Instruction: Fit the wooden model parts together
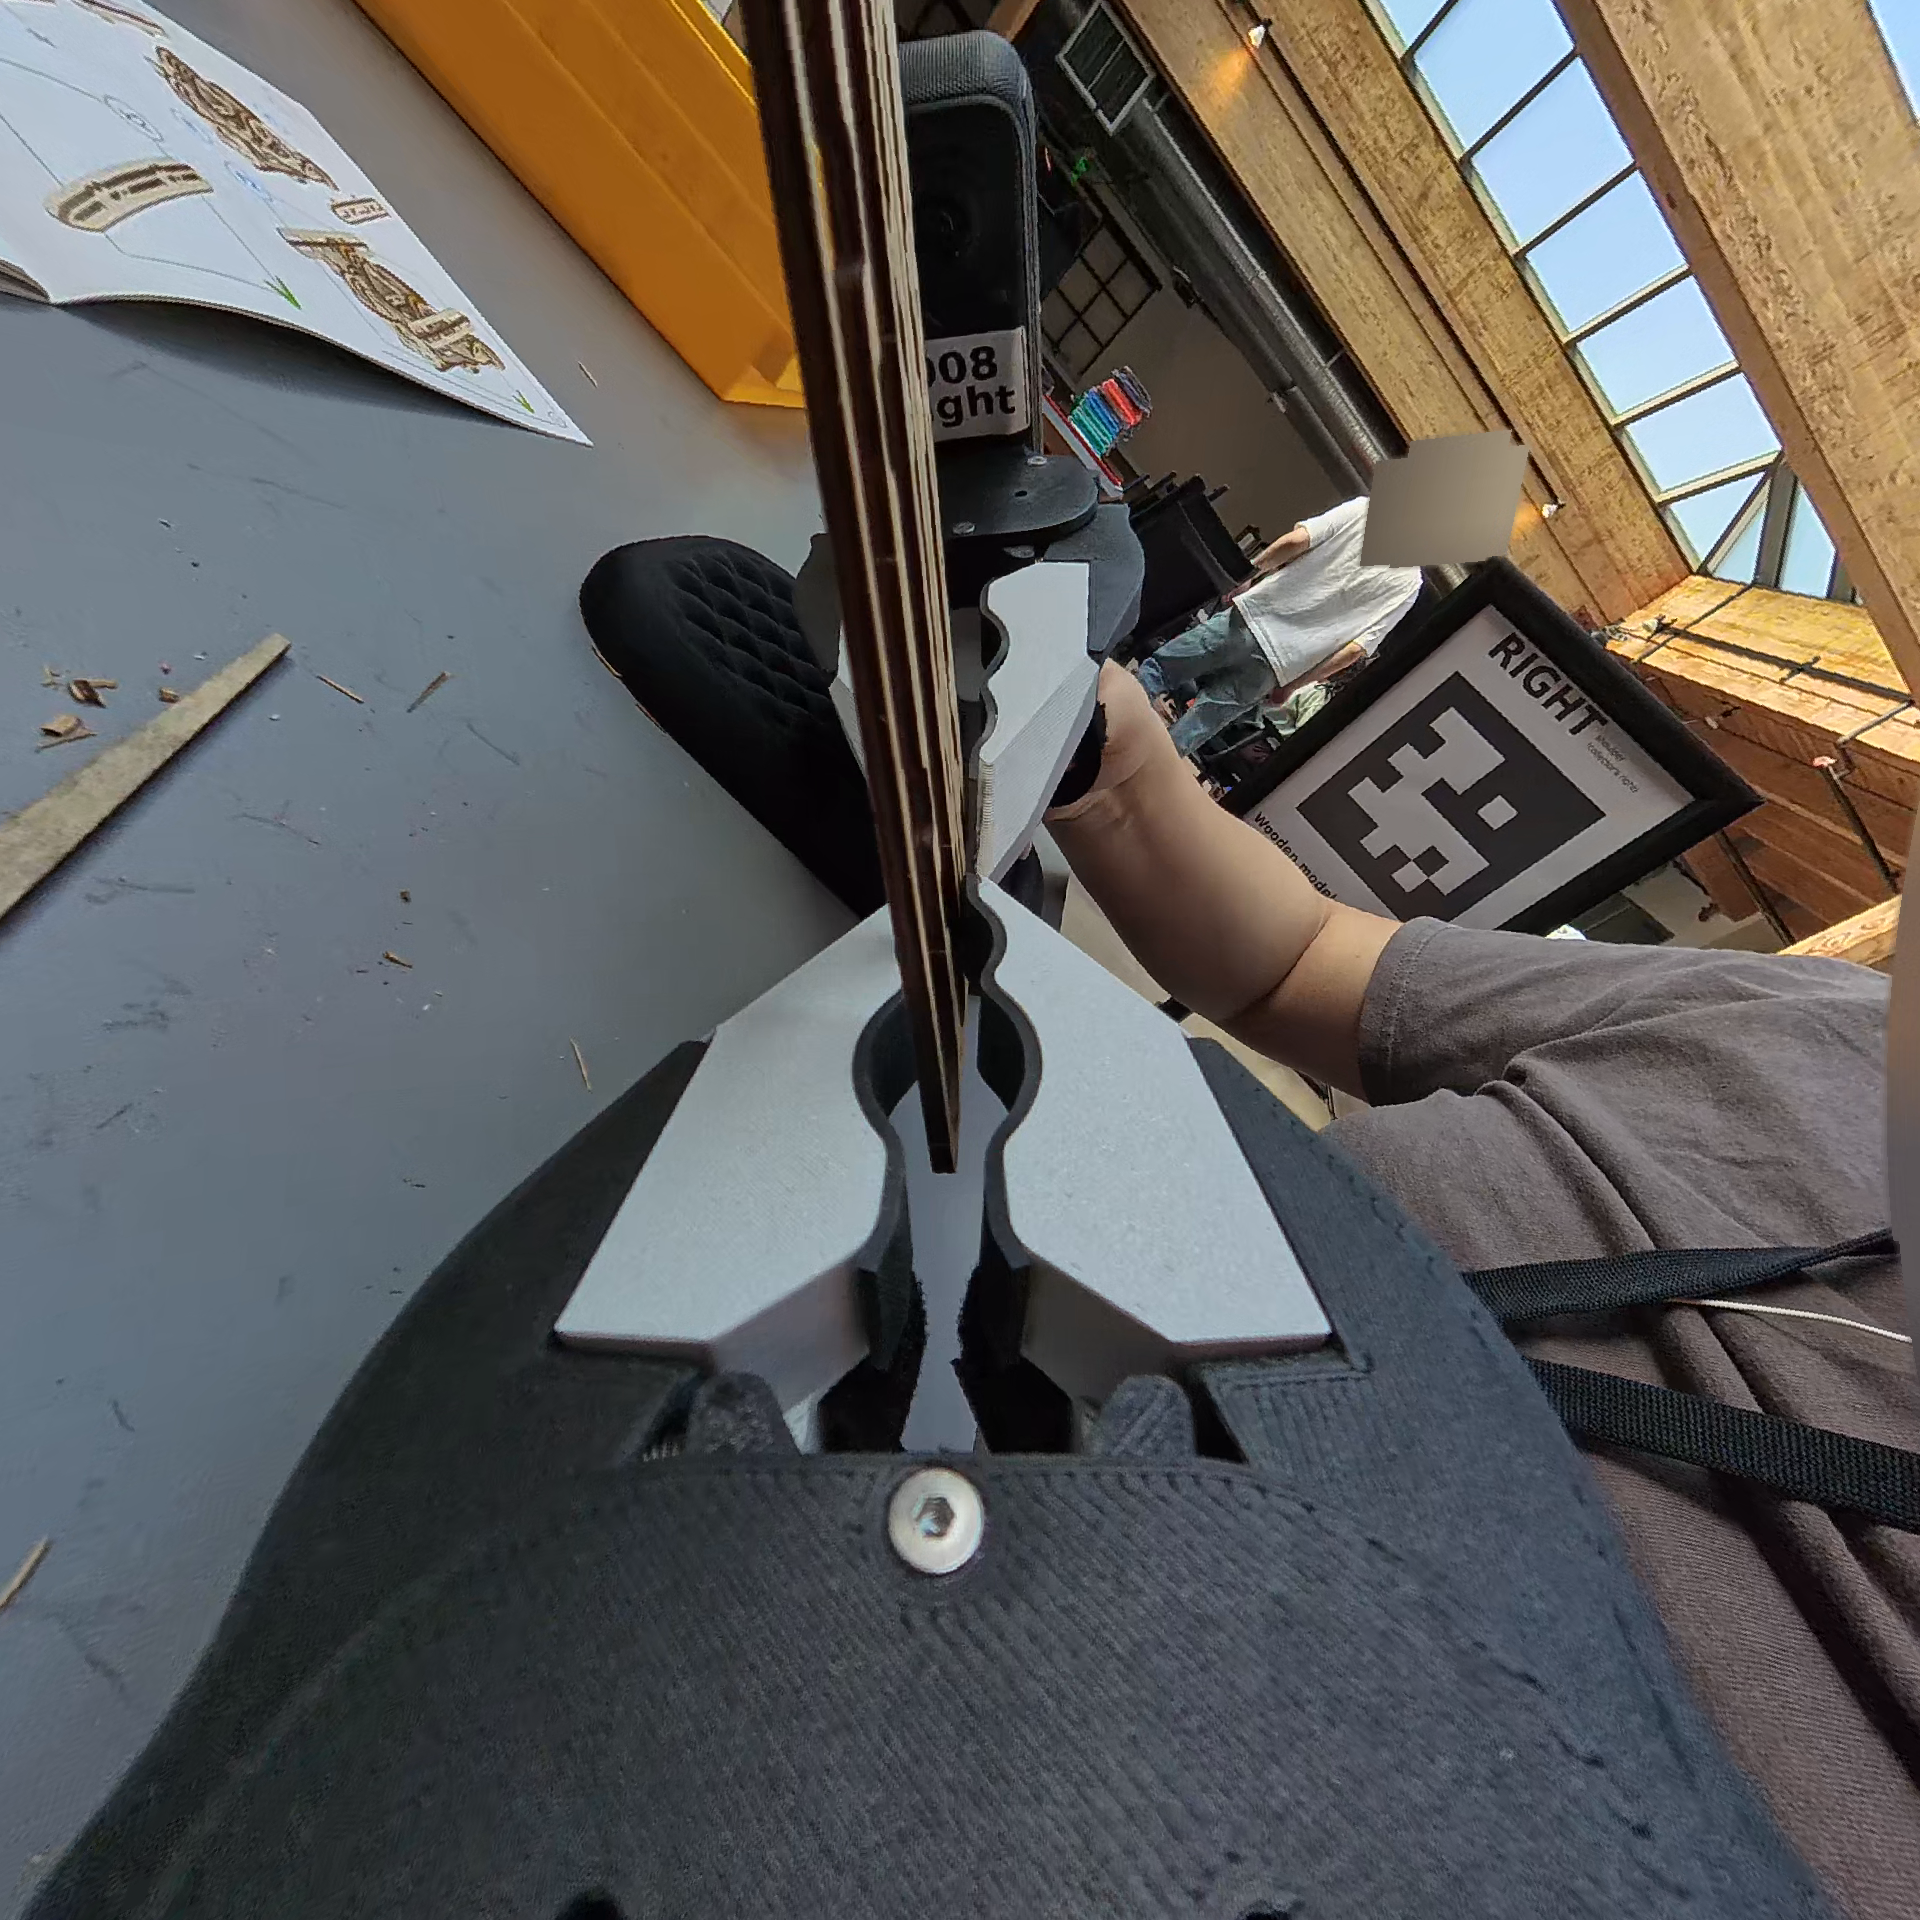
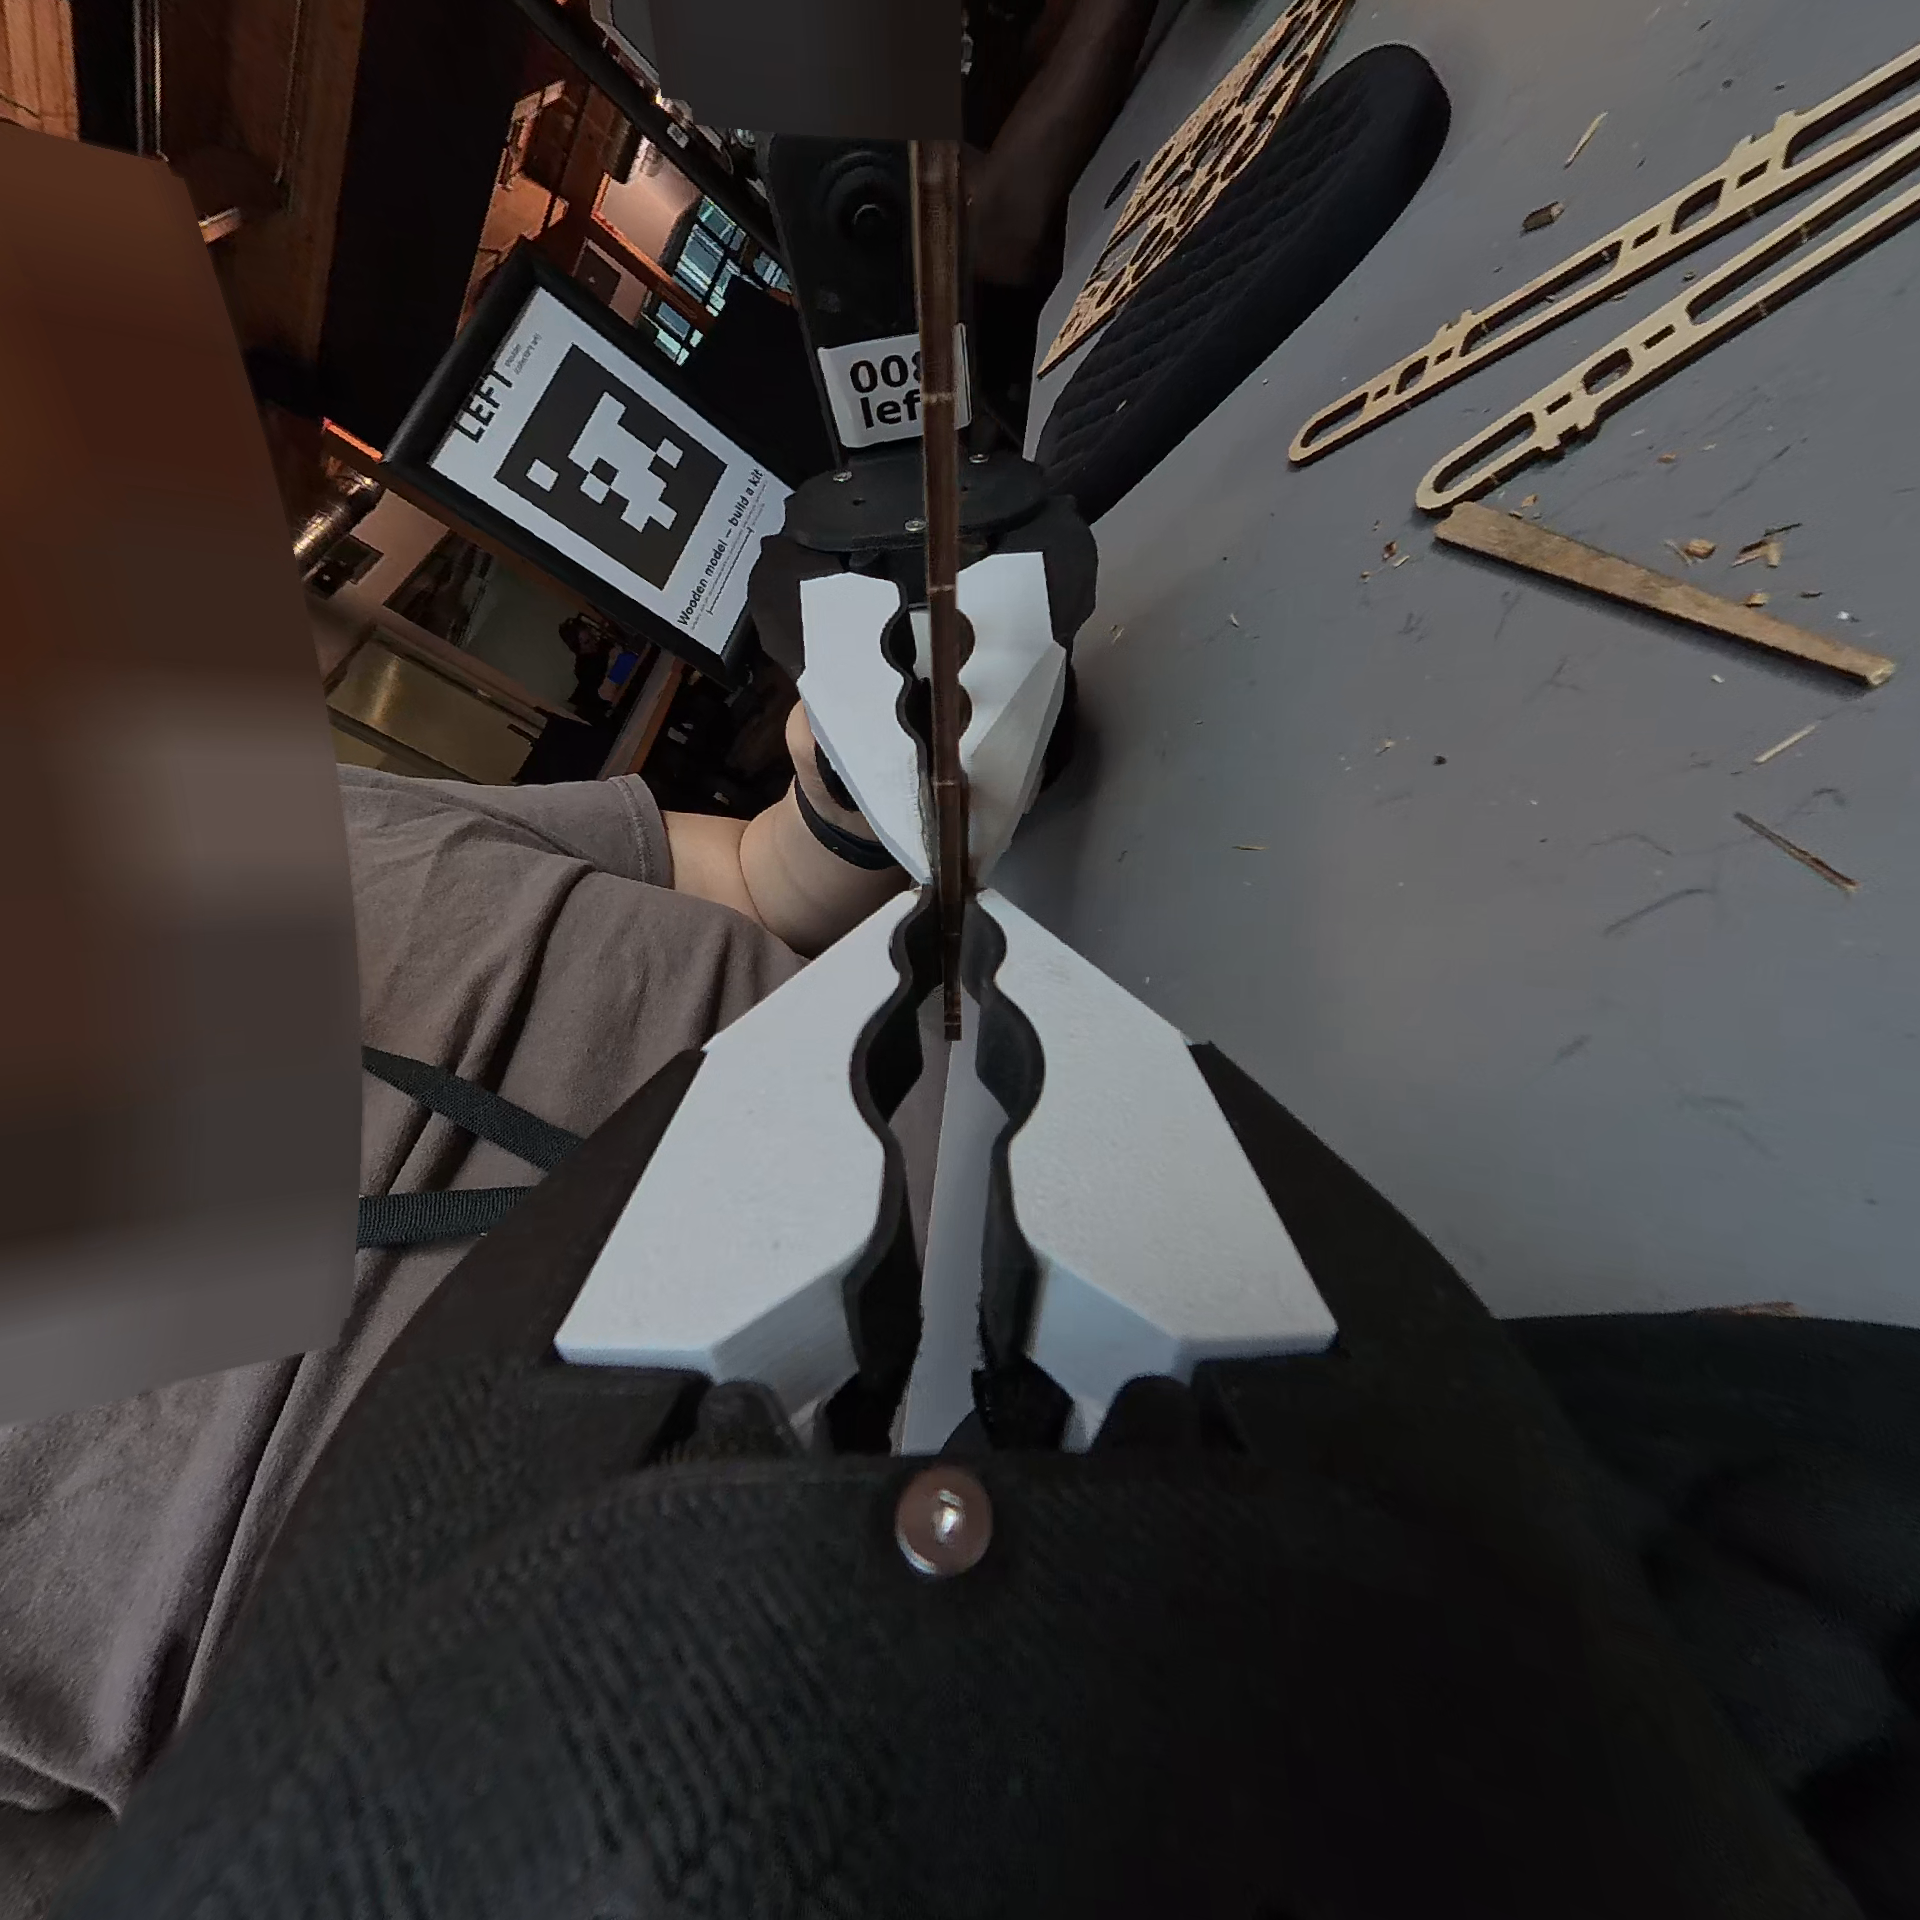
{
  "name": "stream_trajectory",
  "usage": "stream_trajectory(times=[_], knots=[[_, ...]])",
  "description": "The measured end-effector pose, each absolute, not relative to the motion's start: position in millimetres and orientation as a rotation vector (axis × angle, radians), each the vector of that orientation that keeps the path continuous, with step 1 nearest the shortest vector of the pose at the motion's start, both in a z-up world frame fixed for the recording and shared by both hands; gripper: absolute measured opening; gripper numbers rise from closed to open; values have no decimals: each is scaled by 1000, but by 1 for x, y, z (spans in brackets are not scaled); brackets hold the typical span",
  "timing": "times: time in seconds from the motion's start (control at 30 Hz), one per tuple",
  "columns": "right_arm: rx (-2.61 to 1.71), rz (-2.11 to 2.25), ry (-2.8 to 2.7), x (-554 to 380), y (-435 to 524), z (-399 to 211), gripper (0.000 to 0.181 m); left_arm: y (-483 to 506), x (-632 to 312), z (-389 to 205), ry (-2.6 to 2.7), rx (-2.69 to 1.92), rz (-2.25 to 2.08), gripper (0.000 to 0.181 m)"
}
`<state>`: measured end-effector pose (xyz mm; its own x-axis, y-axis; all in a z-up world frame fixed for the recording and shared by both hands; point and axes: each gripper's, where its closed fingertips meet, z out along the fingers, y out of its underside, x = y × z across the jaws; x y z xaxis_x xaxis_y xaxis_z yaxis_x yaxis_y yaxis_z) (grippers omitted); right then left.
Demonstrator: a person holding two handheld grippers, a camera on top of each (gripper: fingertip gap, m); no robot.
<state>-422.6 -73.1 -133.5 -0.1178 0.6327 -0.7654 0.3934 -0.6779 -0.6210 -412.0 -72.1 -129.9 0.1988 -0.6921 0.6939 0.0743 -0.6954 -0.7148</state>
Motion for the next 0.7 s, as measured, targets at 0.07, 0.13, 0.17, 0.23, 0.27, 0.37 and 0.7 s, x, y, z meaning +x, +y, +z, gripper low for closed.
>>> stream_trajectory(times=[0.07, 0.13, 0.17, 0.23, 0.27, 0.37, 0.7], knots=[[-1934, 1897, -1167, -422, -75, -132, 0, -73, -412, -129, 589, -1839, -1552, 0], [-1917, 1878, -1180, -421, -75, -131, 0, -73, -411, -129, 597, -1840, -1534, 0], [-1912, 1866, -1185, -421, -76, -131, 0, -73, -411, -130, 600, -1842, -1527, 0], [-1905, 1859, -1191, -420, -76, -131, 0, -74, -410, -130, 611, -1842, -1519, 0], [-1908, 1871, -1191, -420, -77, -131, 0, -75, -410, -130, 619, -1840, -1520, 0], [-1912, 1912, -1201, -420, -79, -131, 0, -77, -410, -129, 632, -1832, -1544, 0], [-1900, 1895, -1208, -420, -80, -131, 0, -77, -410, -130, 663, -1826, -1463, 0]])
